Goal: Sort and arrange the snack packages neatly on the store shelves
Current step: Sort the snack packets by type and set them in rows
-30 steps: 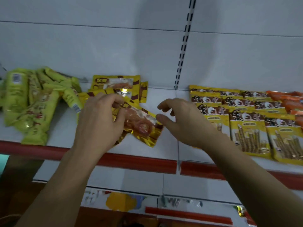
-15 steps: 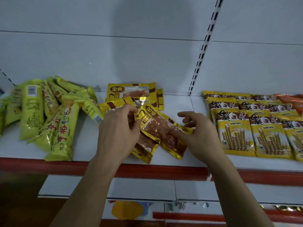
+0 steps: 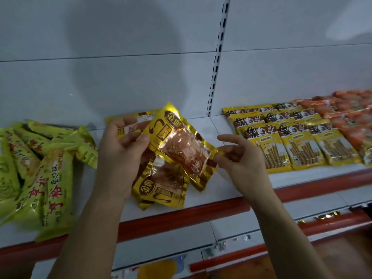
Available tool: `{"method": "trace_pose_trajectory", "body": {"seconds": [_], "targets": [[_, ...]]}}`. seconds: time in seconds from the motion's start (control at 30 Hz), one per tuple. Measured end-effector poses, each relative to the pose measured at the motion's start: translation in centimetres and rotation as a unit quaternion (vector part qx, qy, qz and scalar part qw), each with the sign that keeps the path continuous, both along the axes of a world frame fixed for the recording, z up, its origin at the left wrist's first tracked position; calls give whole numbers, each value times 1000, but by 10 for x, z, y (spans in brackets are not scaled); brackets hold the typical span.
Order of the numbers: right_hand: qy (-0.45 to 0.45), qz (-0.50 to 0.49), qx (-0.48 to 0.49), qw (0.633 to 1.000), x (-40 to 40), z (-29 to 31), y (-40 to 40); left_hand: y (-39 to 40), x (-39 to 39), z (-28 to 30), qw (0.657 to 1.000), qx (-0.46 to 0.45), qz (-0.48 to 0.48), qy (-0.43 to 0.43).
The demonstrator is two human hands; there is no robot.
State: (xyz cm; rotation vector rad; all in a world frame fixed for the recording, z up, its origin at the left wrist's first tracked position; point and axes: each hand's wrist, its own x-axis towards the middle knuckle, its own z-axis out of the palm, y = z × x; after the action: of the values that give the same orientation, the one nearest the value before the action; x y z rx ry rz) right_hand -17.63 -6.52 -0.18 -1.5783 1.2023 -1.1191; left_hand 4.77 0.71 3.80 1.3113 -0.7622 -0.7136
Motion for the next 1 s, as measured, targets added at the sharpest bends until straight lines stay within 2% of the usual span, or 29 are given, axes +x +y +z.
{"method": "trace_pose_trajectory", "body": {"seconds": [0.1,0.17,0.23,0.33,0.43,0.53,0.67,0.77,0.87,0.93,1.0], "targets": [[-139,-24,40,989,3,13,7,-6,5,2,990,-10,-52,128],[-191,-30,76,978,5,20,11,-9,1,1,985,-11,-70,157],[-200,5,118,973,4,26,13,-11,-5,-3,989,-12,-64,132],[-198,107,160,961,-1,34,8,-18,-9,-8,997,-21,-2,77],[-233,98,129,959,-7,47,-4,-24,-10,-8,998,-13,5,56],[-161,46,62,984,-16,64,-27,-27,-13,-1,999,3,-26,-23],[-58,49,10,997,-28,87,-72,-48,-19,11,990,53,-44,-126],[64,46,-51,996,-33,98,-102,-80,-28,9,983,111,-47,-137],[140,27,-90,986,-38,99,-128,-107,-42,0,970,162,-83,-163],[179,28,-95,979,-36,95,-142,-118,-48,-10,938,191,-79,-280],[235,41,-118,964,-28,89,-155,-122,-50,-16,876,216,-52,-427]]}}
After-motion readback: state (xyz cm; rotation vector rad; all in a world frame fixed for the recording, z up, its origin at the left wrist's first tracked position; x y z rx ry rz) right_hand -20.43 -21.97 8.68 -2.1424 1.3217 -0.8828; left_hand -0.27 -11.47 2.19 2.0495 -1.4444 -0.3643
